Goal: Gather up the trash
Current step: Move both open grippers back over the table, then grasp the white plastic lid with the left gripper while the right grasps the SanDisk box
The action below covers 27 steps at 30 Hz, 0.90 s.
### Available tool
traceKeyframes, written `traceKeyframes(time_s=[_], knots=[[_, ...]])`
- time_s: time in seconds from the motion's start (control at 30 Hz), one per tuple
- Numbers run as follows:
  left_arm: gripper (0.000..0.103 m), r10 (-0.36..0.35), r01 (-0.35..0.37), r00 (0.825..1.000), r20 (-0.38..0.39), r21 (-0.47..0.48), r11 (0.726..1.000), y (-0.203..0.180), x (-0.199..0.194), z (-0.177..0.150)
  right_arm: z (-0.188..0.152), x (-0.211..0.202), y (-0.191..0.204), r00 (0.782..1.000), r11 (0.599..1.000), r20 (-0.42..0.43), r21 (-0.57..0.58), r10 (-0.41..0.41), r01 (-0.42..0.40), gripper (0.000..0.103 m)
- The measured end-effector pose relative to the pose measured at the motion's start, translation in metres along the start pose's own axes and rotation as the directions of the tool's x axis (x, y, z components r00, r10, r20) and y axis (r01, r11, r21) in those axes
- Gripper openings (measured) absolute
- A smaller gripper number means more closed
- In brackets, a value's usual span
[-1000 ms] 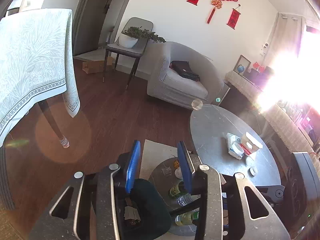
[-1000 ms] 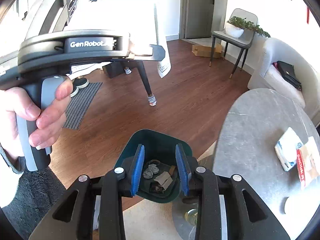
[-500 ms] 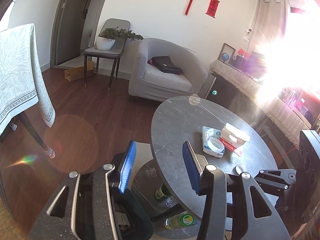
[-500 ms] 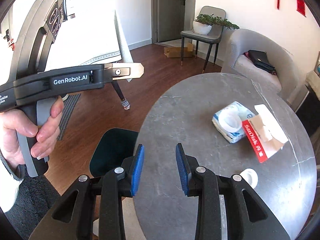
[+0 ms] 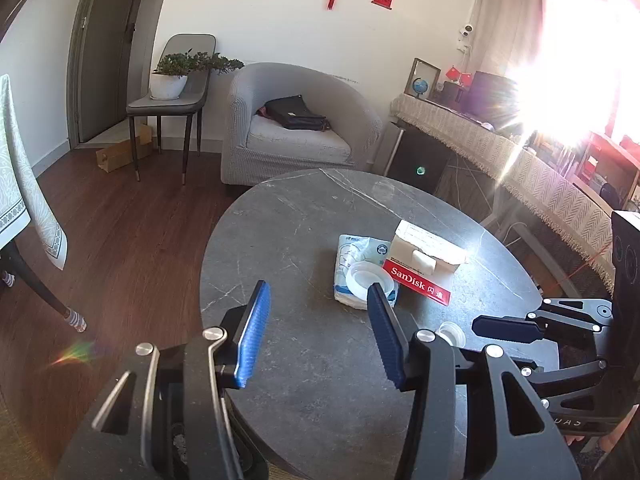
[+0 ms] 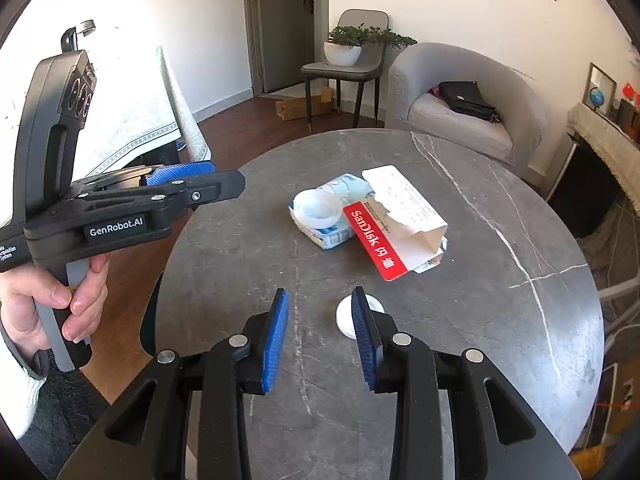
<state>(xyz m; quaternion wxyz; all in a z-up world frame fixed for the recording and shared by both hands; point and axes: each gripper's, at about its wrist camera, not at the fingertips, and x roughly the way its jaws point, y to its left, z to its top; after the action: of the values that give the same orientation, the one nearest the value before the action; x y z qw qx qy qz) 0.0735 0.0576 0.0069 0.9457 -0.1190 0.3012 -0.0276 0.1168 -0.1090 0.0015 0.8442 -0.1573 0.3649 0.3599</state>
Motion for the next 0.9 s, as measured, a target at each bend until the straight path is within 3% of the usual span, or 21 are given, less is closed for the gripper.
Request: traceKeyframes(time_s=[0.27, 0.4, 0.53, 0.9], knots=[[0.055, -0.008, 0.009, 0.999, -0.031, 0.048, 0.999, -0.035, 0.034, -0.002, 0.008, -0.024, -0.034, 0.998, 0.999, 0.04, 0.015, -0.046, 0.045, 0.034], [0.055, 0.017, -0.015, 0.999, -0.047, 0.05, 0.999, -0.042, 0.048, -0.002, 0.019, -0.022, -0.053, 0.997, 0.999, 0.059, 0.029, -0.045, 0.043, 0.047], [0.054, 0.055, -0.052, 0.996, -0.07, 0.034, 0.998, -0.039, 0.057, 0.0, 0.023, -0.01, -0.069, 0.998, 0.999, 0.045, 0.012, -0.033, 0.032, 0.048], [0.051, 0.029, -0.025, 0.994, -0.108, 0.034, 0.999, -0.04, 0.072, 0.004, 0.021, 0.013, -0.077, 0.999, 0.999, 0.034, -0.027, 0.018, -0.017, 0.048]])
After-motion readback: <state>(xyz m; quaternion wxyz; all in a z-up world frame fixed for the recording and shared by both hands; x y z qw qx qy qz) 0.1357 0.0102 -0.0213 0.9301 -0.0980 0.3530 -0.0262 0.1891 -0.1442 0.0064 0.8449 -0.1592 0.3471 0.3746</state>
